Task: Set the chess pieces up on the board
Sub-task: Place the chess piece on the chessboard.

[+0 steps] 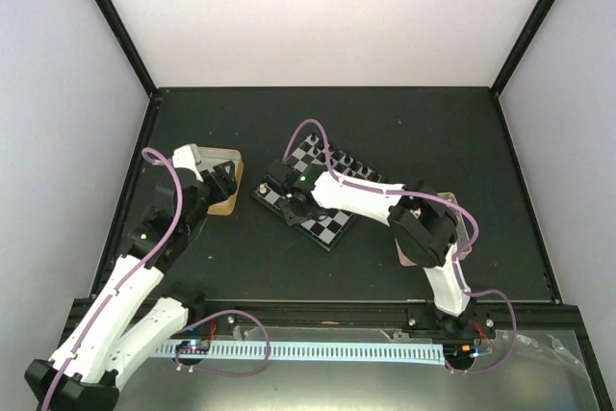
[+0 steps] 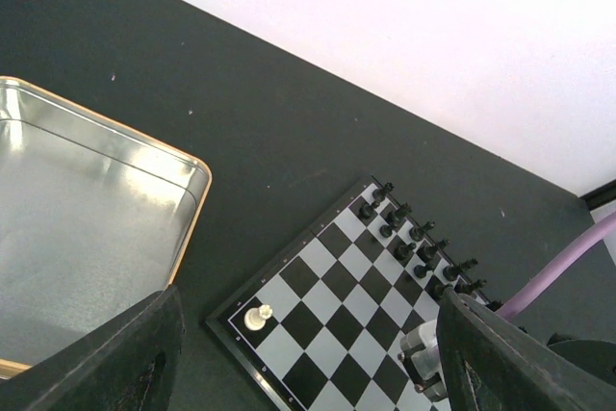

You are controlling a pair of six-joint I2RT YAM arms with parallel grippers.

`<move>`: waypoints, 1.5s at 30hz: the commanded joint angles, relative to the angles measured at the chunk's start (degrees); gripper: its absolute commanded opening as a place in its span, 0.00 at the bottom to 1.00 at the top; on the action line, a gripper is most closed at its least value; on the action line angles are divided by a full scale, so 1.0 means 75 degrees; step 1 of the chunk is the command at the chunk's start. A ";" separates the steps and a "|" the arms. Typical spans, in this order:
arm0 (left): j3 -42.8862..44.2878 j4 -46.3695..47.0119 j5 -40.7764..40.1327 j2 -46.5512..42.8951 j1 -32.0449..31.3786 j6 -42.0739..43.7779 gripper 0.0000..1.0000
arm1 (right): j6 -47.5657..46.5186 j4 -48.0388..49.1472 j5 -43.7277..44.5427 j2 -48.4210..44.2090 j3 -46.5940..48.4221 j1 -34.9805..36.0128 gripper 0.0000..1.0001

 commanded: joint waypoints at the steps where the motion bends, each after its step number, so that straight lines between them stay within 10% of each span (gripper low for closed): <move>1: 0.0032 0.0109 0.0092 0.0050 0.0051 0.0008 0.74 | 0.0052 -0.0088 0.0130 -0.0519 0.0133 0.0016 0.26; 17: 0.0631 0.0315 0.4343 0.2632 -0.0145 0.1376 0.78 | 0.1574 0.2190 0.0492 -0.4044 -0.3618 -0.1370 0.44; 31: 0.1002 0.0686 0.4881 0.5219 -0.0912 0.0777 0.77 | 0.1923 0.2314 0.1727 -0.7733 -0.6403 -0.4272 0.56; 45: 0.1517 0.0299 0.4693 0.6526 -0.1243 0.0580 0.62 | 0.1492 0.2510 0.1395 -0.7628 -0.6637 -0.4391 0.56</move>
